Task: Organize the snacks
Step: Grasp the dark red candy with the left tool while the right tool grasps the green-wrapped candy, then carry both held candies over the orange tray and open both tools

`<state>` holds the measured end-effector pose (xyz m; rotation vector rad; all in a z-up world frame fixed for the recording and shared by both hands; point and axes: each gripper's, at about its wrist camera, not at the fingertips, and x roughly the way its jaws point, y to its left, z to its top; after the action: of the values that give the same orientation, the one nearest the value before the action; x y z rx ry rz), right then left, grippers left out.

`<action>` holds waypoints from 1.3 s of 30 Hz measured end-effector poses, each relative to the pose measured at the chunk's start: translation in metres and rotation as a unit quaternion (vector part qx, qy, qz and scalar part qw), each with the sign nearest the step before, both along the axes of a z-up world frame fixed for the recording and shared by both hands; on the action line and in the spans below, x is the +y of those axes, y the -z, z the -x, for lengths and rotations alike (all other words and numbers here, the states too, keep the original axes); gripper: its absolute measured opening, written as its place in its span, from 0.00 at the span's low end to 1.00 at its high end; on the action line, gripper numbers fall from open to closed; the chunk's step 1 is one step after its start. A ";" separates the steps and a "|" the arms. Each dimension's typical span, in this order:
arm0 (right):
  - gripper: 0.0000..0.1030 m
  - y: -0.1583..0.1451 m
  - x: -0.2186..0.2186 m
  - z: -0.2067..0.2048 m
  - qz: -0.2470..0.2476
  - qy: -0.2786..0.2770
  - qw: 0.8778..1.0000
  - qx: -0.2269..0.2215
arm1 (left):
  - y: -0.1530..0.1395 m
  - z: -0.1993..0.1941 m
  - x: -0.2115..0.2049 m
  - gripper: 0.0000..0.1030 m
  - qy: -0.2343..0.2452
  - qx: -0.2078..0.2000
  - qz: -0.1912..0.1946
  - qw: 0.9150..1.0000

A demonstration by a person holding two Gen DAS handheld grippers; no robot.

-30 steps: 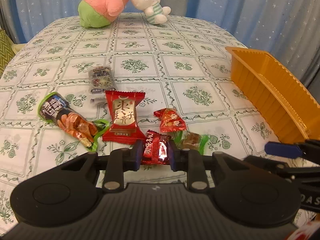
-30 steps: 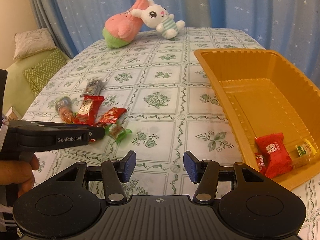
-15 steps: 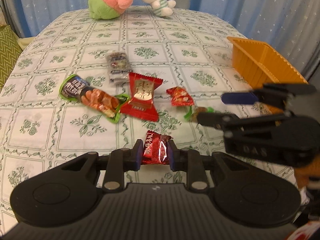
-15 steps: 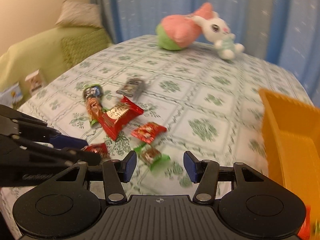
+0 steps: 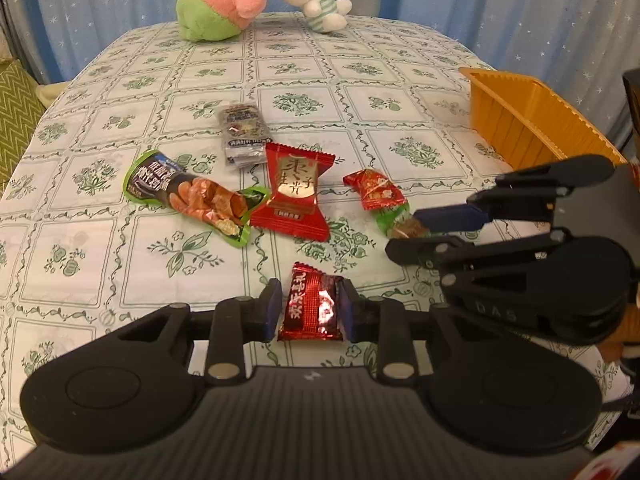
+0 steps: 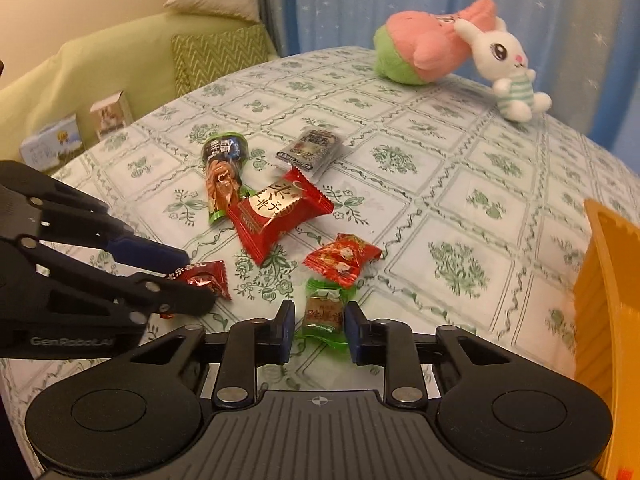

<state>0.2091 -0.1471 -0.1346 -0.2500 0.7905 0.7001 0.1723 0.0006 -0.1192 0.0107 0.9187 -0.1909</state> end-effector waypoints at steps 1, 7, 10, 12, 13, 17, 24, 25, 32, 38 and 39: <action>0.26 0.000 -0.001 0.002 -0.001 0.004 1.000 0.001 | 0.000 -0.001 -0.001 0.27 0.002 -0.001 -0.002 1.000; 0.19 -0.008 -0.008 0.012 -0.013 0.045 0.999 0.001 | 0.001 -0.002 -0.005 0.27 0.013 -0.005 -0.017 1.000; 0.19 -0.011 -0.011 0.017 -0.016 0.059 0.998 0.001 | 0.001 0.001 -0.005 0.22 0.011 -0.006 -0.021 1.000; 0.19 -0.011 -0.013 0.020 -0.015 0.067 0.998 0.001 | -0.001 0.003 -0.004 0.21 0.009 -0.005 -0.019 1.000; 0.19 -0.011 -0.014 0.022 -0.014 0.070 0.997 0.001 | -0.001 0.005 -0.005 0.21 0.009 -0.005 -0.020 1.000; 0.19 -0.009 -0.019 0.032 -0.009 0.077 0.997 -0.001 | -0.006 0.014 -0.006 0.21 0.006 -0.008 -0.013 1.000; 0.19 -0.023 -0.039 0.049 -0.030 0.124 0.992 -0.006 | -0.025 0.023 -0.015 0.21 0.003 -0.022 0.006 1.000; 0.19 -0.028 -0.043 0.051 -0.034 0.131 0.991 -0.010 | -0.029 0.024 -0.017 0.21 0.005 -0.026 0.009 1.000; 0.19 -0.071 -0.080 0.069 -0.052 0.190 0.979 -0.045 | -0.066 0.023 -0.052 0.21 0.038 -0.060 0.031 0.997; 0.19 -0.097 -0.129 0.074 -0.056 0.253 0.964 -0.055 | -0.088 0.019 -0.100 0.21 0.080 -0.076 0.053 0.993; 0.19 -0.099 -0.138 0.074 -0.057 0.262 0.962 -0.057 | -0.090 0.018 -0.108 0.21 0.086 -0.076 0.055 0.992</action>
<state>0.1354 -0.2847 -0.0352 0.0292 0.6645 0.2255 0.1538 -0.1074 -0.0291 0.0018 0.7536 -0.3960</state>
